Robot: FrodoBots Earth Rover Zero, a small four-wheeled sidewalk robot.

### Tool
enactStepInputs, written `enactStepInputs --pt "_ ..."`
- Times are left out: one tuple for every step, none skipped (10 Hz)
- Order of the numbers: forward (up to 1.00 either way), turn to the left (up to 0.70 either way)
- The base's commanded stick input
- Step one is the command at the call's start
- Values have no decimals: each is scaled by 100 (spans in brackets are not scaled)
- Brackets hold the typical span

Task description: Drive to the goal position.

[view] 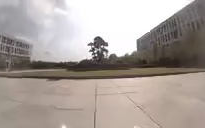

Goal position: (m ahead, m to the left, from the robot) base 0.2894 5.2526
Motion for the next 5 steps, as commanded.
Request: enactStepInputs --pt "70 35" --pt "70 35" --pt "70 35" --pt "70 35" --pt "70 35"
